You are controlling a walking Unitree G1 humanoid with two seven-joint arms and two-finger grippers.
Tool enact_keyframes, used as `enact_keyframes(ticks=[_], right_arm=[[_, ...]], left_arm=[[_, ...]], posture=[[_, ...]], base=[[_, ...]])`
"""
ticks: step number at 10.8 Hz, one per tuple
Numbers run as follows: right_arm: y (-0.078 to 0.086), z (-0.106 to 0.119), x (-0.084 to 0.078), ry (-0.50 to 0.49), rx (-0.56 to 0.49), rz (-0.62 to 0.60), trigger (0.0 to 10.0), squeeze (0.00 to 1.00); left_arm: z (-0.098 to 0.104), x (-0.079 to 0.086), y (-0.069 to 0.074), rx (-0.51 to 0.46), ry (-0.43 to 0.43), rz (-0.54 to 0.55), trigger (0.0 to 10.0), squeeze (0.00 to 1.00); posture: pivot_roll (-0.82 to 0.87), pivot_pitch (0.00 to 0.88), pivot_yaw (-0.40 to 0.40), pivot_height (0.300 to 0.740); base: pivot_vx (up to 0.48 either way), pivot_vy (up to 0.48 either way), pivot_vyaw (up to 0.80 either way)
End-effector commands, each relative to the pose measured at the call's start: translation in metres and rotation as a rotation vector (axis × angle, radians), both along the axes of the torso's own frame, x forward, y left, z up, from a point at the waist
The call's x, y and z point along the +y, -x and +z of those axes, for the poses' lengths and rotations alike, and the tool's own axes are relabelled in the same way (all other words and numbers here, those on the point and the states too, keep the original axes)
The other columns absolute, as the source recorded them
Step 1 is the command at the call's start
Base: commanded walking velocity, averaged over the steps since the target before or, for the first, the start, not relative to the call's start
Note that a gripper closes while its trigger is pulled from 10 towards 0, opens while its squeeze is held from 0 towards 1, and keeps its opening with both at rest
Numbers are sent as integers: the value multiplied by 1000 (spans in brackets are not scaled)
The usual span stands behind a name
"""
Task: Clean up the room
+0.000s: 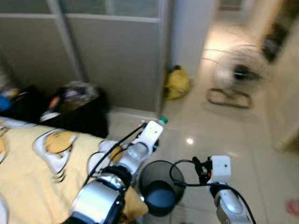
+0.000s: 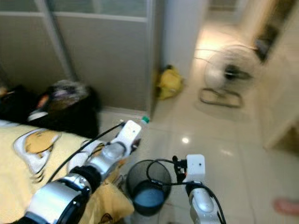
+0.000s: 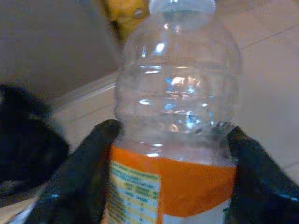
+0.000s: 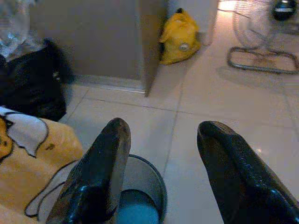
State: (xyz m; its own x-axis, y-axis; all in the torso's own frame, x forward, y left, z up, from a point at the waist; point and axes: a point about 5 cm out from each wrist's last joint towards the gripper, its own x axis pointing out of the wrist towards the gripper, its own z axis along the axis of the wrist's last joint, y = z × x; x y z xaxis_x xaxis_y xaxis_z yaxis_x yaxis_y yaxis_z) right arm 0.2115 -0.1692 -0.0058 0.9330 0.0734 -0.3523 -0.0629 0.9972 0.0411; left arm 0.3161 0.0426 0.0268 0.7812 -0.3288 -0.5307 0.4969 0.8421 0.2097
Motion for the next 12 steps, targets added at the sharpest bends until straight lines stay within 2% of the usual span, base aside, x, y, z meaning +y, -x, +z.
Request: enact_keyframes(ticks=[1, 2, 3, 4, 5, 6, 7, 8, 9, 10, 11, 12], right_arm=[[-2, 3, -2, 2, -4, 4, 10000, 0], [-1, 3, -3, 7, -1, 10, 10000, 0], [-3, 4, -3, 6, 1, 20, 10000, 0], [-6, 5, 0, 5, 0, 30, 10000, 0], [-8, 6, 2, 5, -2, 44, 10000, 0], [-9, 6, 3, 4, -3, 49, 10000, 0], [-9, 6, 3, 0, -3, 46, 10000, 0], [-12, 10, 1, -13, -16, 15, 10000, 0], [-20, 19, -3, -16, -57, -15, 10000, 0], [-32, 30, -7, -3, -114, -28, 10000, 0], [-45, 42, -9, -14, -167, -43, 10000, 0], [-53, 51, -9, -22, -216, -53, 10000, 0]], left_arm=[[4, -10, 1, 11, 67, -37, 10000, 1000], [5, -25, 6, 32, 145, -93, 10000, 1000], [4, -33, 11, 30, 141, -137, 10000, 1000], [6, -34, 11, 15, 164, -116, 10000, 725], [12, -33, 5, -10, 223, -70, 10000, 0], [17, -28, 0, -33, 241, -57, 10000, 0], [18, -16, -4, -63, 252, -55, 10000, 0], [18, 6, -8, -110, 257, -12, 10000, 0], [23, 32, -4, -223, 305, -3, 10000, 0], [42, 64, 8, -373, 451, 62, 10000, 0], [64, 91, 25, -492, 538, 105, 10000, 0], [69, 107, 31, -523, 520, 171, 10000, 0]], posture=[[-77, 0, 59, 740], [-70, 0, 53, 740], [-62, 0, 48, 740], [-51, 0, 42, 740], [-47, 0, 41, 740], [-47, 0, 41, 740], [-30, 0, 41, 740], [-13, 0, 45, 740], [5, 0, 43, 740], [39, 0, 42, 740], [62, 0, 31, 740], [83, 0, 16, 740]], base=[[0, 0, 0], [0, 0, 0], [0, 0, 0], [0, 0, 0], [0, 0, 0], [0, 0, 0], [0, 0, 0], [0, 0, 0], [0, 0, 0], [0, 0, 644], [0, 0, 581], [0, 0, 575]])
